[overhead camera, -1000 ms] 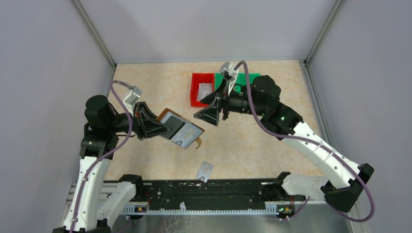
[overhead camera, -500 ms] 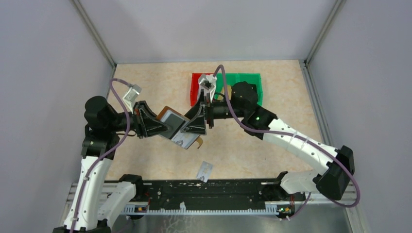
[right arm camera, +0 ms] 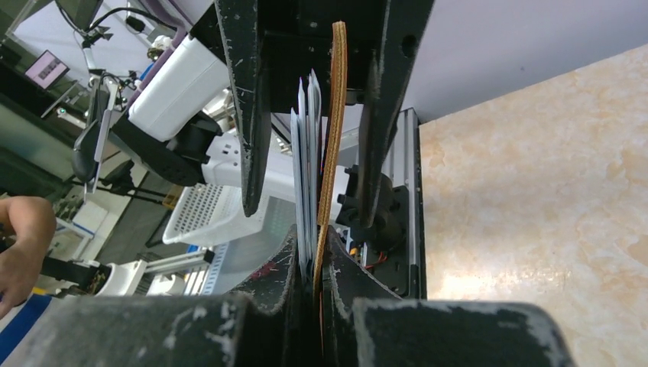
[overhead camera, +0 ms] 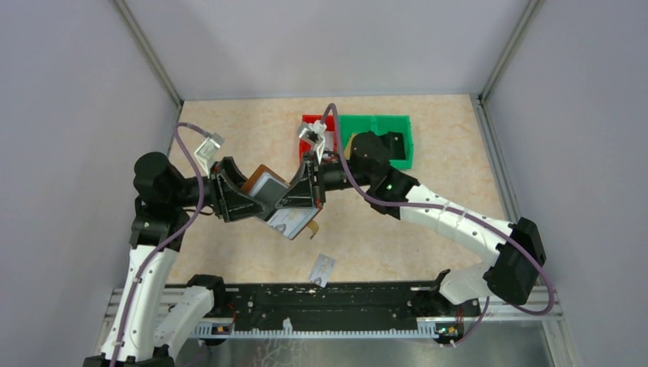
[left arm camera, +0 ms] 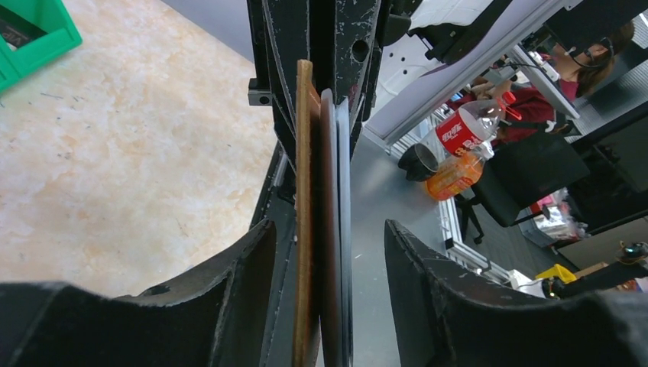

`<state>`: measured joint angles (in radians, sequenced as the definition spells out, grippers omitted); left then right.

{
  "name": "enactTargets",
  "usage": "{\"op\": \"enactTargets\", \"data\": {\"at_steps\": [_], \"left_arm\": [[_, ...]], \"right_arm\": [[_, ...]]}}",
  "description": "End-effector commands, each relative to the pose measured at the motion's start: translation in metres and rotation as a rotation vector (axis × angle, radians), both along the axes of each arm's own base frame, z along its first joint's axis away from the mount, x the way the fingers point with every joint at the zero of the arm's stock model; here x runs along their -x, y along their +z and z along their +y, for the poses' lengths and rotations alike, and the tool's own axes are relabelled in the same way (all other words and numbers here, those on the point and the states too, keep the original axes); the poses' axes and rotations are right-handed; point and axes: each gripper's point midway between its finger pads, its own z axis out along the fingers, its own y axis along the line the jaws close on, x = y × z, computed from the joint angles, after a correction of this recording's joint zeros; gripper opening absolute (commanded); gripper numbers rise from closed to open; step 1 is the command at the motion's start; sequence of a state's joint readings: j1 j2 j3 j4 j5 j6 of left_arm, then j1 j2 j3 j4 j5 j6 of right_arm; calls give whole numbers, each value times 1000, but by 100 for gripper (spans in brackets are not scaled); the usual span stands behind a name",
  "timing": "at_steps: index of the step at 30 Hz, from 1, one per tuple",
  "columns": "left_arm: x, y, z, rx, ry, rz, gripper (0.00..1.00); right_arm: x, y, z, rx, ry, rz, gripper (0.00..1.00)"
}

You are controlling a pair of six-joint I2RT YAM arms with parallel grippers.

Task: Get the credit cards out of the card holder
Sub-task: Remove the credit card from the card holder.

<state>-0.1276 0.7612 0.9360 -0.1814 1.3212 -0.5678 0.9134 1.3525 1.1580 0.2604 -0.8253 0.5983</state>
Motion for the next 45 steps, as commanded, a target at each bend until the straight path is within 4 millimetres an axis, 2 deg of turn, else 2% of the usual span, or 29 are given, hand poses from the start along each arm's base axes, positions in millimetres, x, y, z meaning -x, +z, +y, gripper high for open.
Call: {"op": "enactTargets", "data": {"at_steps": [1,4,9,12,15,16,17,18,19,22,25,28,30,36,39,45], "left_arm": [[3,1,-1,12,-44,26,61],[4,0,-1,13,-66,68,58],[4,0,-2,14,-83,106,46],[4,0,-2,13,-86,104,34],[4,-2,-1,12,-84,95,16],[4,-2,-1,11,-82,88,11],[3,-2,-1,10,-72,80,7],[1,-2,-1,9,-58,73,3],[-2,-2,-2,7,-40,62,0],[-10,-4,-1,3,11,42,0],[-18,-5,-1,-4,66,34,0],[-29,-6,0,-7,131,32,0],[-36,-7,1,-9,166,49,0],[-46,-9,2,-12,210,96,0],[-46,-6,2,-7,215,99,0],[-41,3,1,20,208,88,0]], "right_arm": [[9,24,-6,-62,31,-78,0],[12,22,-6,-48,49,-79,0],[11,20,-5,-34,58,-88,0],[10,21,-3,-21,62,-94,0],[8,23,-3,-16,48,-103,0],[6,24,-3,-14,36,-106,7],[3,25,-4,-10,14,-108,20],[-2,28,-5,-10,-14,-111,28],[-5,32,-8,-16,-40,-117,35],[-28,47,-25,-42,-193,-112,50],[-54,68,-50,-91,-402,-113,54],[-56,87,-68,-158,-496,-101,53],[-47,88,-67,-182,-467,-47,52],[-16,60,-37,-182,-339,87,51],[-12,46,-28,-183,-317,150,51],[-9,24,-23,-185,-304,212,51]]}}
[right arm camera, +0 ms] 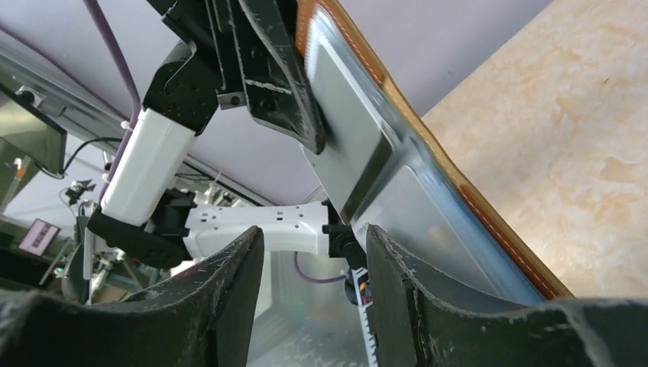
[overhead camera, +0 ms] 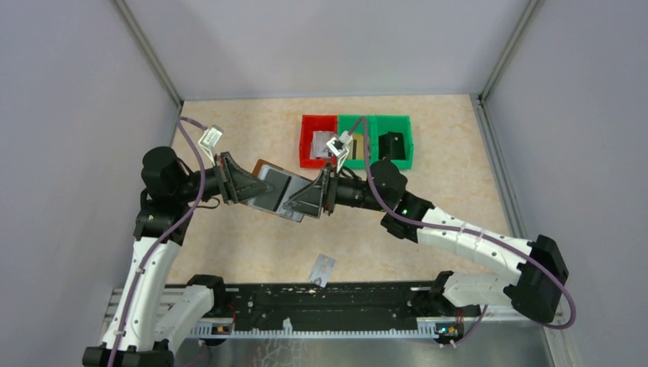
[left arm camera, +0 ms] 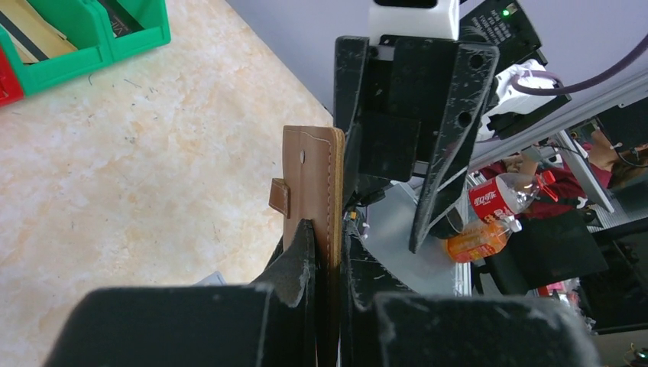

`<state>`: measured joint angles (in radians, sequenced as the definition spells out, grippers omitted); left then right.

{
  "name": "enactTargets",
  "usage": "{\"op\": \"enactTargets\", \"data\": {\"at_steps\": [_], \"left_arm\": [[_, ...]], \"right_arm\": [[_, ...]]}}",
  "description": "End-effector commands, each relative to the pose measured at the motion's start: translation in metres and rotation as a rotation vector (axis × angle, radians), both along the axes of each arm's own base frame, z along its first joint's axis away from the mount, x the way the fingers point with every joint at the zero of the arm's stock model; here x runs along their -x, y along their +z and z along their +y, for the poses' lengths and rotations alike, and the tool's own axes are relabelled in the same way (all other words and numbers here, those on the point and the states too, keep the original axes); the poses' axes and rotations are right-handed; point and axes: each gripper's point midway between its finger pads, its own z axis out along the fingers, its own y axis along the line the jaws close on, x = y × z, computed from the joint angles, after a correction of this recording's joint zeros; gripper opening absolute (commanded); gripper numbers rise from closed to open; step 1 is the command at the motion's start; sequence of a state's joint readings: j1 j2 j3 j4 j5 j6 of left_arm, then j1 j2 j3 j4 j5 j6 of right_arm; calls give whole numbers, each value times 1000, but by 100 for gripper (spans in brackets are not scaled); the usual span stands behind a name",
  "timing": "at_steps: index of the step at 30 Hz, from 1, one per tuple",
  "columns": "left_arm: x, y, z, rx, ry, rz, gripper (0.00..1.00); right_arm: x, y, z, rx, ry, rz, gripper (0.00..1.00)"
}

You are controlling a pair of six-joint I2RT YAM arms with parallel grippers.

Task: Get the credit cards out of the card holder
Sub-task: Remove the credit card from the card holder.

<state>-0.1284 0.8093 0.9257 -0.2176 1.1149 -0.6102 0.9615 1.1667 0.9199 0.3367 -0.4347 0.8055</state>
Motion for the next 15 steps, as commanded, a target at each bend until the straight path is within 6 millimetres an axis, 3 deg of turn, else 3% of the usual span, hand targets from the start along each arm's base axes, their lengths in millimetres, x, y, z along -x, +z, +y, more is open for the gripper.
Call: {"op": "enactTargets", "data": {"at_steps": [1,6,15], "left_arm": [[6,20,0,36,-2,-43,0],[12,24,-3,65,-45,-10,0],[25,34,-5,110,-114,13,0]], "right_arm": [[7,35,-1,-140,9,-24,51],[3,23,4,-124,4,0,51],[-10,20,11,-128,-40,20,50]]}}
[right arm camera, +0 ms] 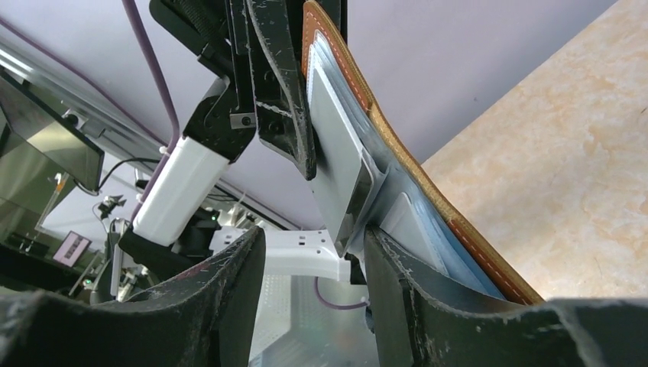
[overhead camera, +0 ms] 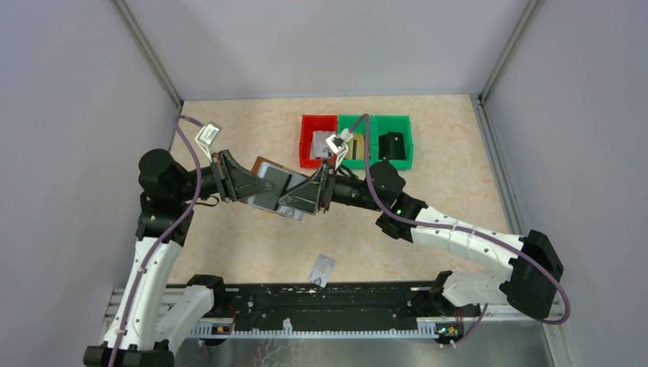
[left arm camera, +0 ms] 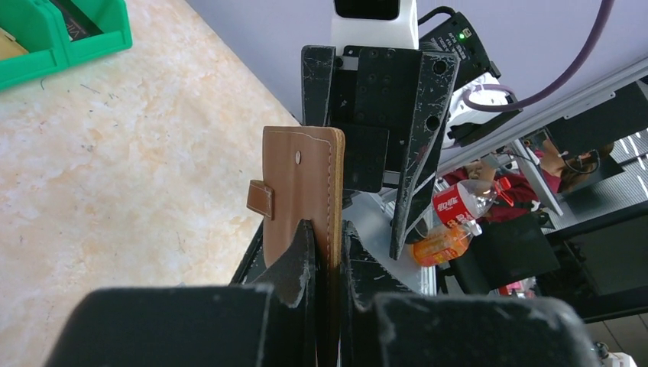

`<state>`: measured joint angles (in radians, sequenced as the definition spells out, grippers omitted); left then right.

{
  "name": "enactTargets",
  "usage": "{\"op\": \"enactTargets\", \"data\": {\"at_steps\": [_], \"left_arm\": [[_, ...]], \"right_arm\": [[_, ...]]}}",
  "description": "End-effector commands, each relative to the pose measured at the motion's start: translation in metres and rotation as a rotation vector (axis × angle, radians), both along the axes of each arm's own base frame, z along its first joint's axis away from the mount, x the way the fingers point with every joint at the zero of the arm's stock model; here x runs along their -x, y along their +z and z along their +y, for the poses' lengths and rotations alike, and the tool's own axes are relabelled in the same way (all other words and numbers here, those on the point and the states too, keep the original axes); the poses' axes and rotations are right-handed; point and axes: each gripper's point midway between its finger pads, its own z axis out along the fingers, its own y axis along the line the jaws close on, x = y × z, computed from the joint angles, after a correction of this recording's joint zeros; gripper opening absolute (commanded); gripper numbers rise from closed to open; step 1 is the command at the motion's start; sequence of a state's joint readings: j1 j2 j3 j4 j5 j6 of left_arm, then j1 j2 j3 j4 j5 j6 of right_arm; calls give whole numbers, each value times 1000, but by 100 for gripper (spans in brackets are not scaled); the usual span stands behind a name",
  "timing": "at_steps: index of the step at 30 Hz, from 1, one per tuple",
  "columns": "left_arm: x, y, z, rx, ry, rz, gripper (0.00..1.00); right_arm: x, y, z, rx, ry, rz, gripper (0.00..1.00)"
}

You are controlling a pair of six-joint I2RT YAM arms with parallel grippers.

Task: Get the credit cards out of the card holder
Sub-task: Remove the credit card from the card holder.

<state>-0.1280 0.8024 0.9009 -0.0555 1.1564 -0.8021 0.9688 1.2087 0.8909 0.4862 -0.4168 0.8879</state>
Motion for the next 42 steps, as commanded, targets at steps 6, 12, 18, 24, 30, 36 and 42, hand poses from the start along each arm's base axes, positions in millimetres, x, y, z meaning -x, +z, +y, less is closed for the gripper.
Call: {"op": "enactTargets", "data": {"at_steps": [6,12,18,24,30,36,42], "left_arm": [[23,19,-2,55,-97,-10,0],[21,15,-2,49,-95,-3,0],[16,6,-1,29,-60,9,6],[3,-13,1,-22,11,40,25],[1,-23,1,-31,1,95,41],[7,-17,-1,-7,-45,92,32],[10,-14,-2,-2,-69,93,30]], "right_arm": [[-2,29,4,-119,-8,-21,48],[9,48,4,-255,72,-2,24],[-2,45,6,-265,28,54,15],[-19,30,7,-256,-54,141,0],[-22,14,5,-247,-74,178,0],[-21,2,2,-226,-86,176,0],[-18,-9,-3,-208,-88,176,0]]}}
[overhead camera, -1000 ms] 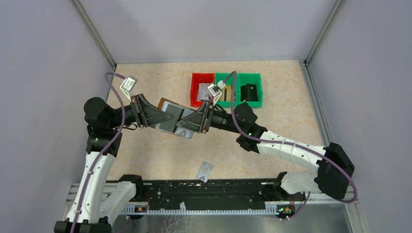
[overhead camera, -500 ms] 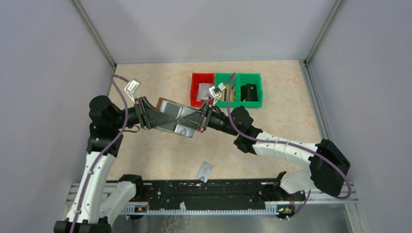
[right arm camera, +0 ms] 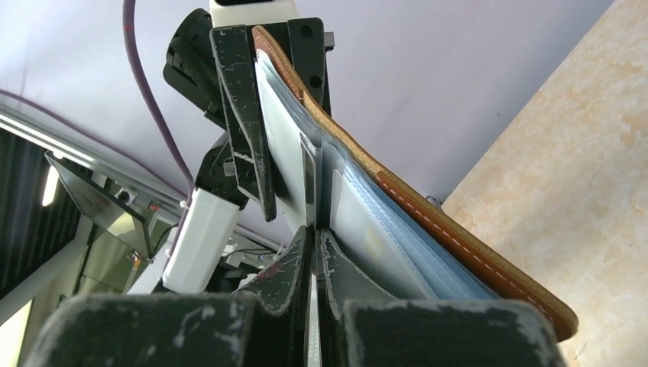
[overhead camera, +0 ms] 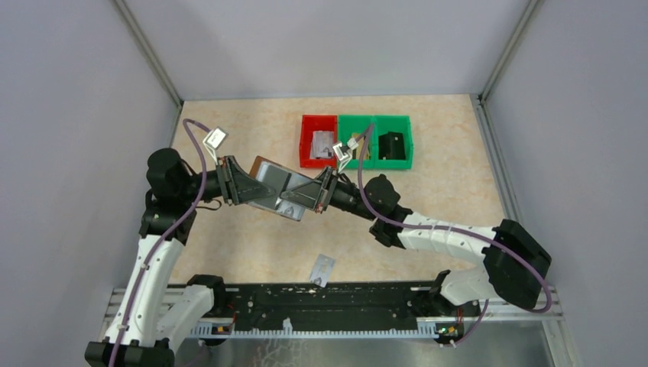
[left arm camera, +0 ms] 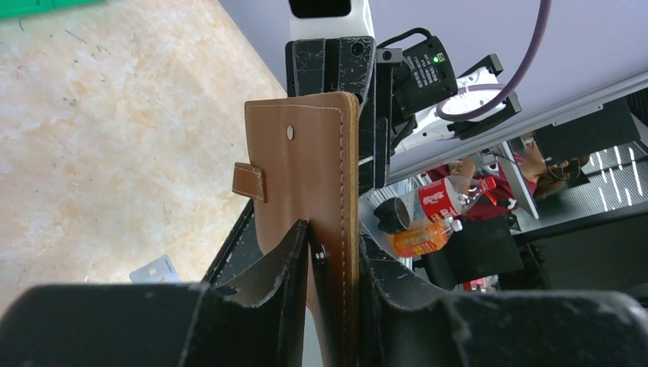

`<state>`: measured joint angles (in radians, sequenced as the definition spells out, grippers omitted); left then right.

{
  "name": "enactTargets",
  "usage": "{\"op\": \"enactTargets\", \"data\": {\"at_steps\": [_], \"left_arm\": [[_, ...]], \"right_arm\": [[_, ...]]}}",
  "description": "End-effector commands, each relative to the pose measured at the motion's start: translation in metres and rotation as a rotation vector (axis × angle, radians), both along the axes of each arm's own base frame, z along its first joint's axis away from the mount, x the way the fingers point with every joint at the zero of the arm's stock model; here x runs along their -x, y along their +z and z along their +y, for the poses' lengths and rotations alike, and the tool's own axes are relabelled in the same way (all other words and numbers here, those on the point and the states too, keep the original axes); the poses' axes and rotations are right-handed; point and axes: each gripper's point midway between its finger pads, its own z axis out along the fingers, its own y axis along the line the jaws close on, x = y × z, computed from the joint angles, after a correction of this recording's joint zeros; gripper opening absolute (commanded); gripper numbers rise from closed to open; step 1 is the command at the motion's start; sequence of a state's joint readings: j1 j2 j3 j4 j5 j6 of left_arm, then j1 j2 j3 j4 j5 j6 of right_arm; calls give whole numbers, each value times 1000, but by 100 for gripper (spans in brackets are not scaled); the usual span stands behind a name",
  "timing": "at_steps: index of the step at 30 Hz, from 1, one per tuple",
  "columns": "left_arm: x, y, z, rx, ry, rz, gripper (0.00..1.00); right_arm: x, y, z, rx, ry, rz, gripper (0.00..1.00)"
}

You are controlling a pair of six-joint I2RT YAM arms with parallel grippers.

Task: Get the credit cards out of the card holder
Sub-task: Remove the credit card from the card holder.

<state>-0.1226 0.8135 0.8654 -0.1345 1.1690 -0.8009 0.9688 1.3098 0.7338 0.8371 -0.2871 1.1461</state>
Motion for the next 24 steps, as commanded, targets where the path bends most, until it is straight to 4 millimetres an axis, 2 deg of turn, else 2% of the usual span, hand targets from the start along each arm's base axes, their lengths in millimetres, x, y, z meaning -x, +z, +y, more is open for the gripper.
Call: {"op": "enactTargets", "data": {"at_steps": [1,5,9,13,15,17,20,24], "left_arm": [[11,10,-2,19,-63,-33,30],[11,15,-2,26,-66,-33,30],[11,17,-2,28,-66,-43,28],[12,17,-2,28,-70,-44,19],[13,18,-2,29,-71,-48,14],[14,19,-2,31,-71,-52,8],[15,21,-2,34,-75,-58,2],[17,21,-2,33,-81,-65,1]], "right_arm": [[5,12,-11,-50,-26,-38,0],[6,8,-15,-46,-35,-40,0],[8,12,-13,-45,-20,-54,0],[8,11,-11,-41,-10,-51,1],[10,12,-11,-57,-1,-46,27],[11,16,-10,-89,15,-42,40],[10,21,-4,-119,37,-29,44],[7,24,3,-127,46,-22,41]]}}
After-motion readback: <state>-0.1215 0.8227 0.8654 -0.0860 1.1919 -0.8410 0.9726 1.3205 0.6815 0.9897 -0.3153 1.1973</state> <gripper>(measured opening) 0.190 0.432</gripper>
